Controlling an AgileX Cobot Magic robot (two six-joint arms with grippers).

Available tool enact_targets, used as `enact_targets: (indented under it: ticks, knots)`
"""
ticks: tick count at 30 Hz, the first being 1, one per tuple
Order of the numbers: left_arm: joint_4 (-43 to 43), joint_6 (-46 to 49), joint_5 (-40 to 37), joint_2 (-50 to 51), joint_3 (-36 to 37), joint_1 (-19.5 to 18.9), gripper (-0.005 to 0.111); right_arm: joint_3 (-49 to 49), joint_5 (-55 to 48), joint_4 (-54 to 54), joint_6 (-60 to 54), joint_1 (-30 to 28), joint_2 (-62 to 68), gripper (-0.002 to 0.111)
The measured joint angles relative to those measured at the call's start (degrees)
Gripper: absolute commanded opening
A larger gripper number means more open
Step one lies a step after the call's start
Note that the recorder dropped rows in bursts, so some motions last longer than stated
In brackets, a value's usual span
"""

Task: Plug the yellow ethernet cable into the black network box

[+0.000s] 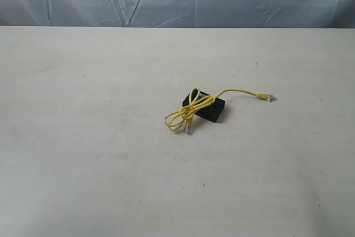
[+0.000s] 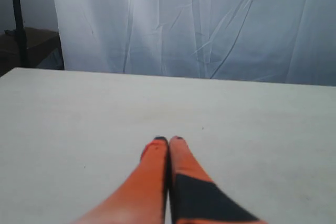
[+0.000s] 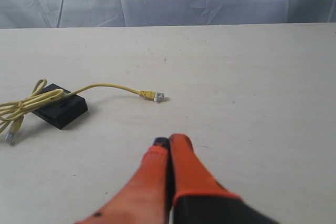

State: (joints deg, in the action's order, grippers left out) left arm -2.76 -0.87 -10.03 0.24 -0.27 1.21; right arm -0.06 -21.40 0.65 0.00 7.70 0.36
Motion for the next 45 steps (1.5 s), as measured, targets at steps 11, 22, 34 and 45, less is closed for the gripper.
enact_targets:
  ticks: [11, 22, 34, 45]
  knots:
    - [1.0, 0.0, 10.6, 0.0, 0.0, 0.0, 0.000, 0.0, 0.0, 0.0, 0.0, 0.0, 0.0, -0.001]
    - [2.0, 0.0, 13.0, 9.8, -10.7, 0.0, 0.000, 0.0, 0.0, 0.0, 0.0, 0.0, 0.0, -0.001]
    - [2.8, 3.8, -10.5, 41.9, -32.5, 0.0, 0.000, 0.0, 0.0, 0.0, 0.0, 0.0, 0.0, -0.001]
    - [-4.0, 16.0, -20.1, 67.3, -50.2, 8.0, 0.000, 0.0, 0.0, 0.0, 0.0, 0.0, 0.0, -0.001]
